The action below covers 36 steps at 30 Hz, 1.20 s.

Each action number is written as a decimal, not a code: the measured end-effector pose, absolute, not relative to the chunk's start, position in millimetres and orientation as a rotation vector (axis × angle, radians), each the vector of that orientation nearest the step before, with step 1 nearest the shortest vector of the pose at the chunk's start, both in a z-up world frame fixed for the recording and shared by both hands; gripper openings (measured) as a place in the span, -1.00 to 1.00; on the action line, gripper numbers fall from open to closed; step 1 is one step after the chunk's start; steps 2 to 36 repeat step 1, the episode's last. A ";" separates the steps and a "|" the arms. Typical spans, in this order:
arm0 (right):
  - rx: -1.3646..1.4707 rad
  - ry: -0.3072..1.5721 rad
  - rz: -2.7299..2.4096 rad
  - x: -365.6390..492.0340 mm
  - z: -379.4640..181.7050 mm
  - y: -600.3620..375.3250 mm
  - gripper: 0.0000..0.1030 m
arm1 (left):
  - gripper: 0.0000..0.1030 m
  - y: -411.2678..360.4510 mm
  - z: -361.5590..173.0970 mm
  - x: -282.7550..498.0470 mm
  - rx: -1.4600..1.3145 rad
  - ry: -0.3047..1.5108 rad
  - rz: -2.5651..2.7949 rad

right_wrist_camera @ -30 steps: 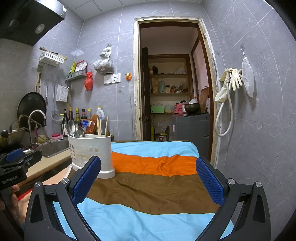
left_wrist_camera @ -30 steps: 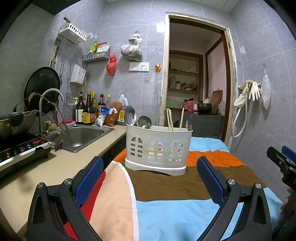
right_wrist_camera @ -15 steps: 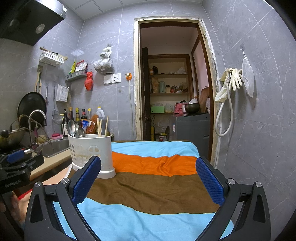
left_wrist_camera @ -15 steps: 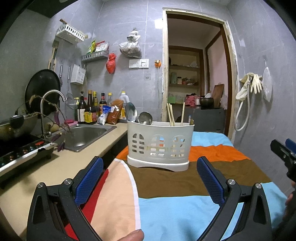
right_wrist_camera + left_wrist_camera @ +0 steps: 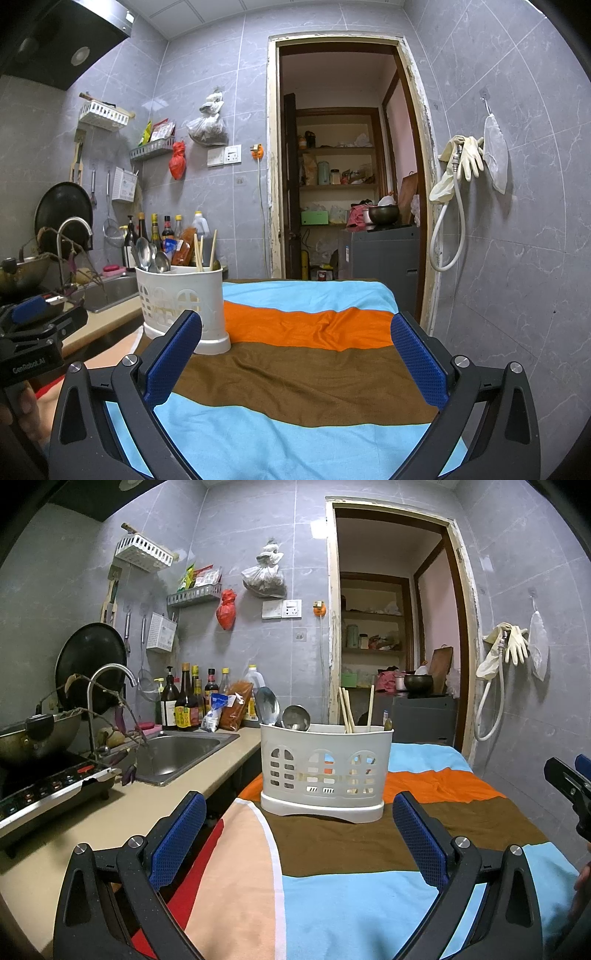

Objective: Organize utensils

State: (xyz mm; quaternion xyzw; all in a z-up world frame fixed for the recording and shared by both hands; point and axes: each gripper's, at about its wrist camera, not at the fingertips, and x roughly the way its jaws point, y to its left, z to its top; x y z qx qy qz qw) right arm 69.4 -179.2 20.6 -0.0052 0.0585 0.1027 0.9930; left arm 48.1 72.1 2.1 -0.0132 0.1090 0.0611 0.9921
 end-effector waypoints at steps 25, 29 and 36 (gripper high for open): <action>-0.011 0.117 0.206 69.2 20.6 -179.0 1.00 | 0.93 72.3 2.3 48.4 -0.026 0.218 0.123; -0.011 0.117 0.206 69.2 20.6 -179.0 1.00 | 0.93 72.3 2.3 48.4 -0.026 0.218 0.123; -0.011 0.117 0.206 69.2 20.6 -179.0 1.00 | 0.93 72.3 2.3 48.4 -0.026 0.218 0.123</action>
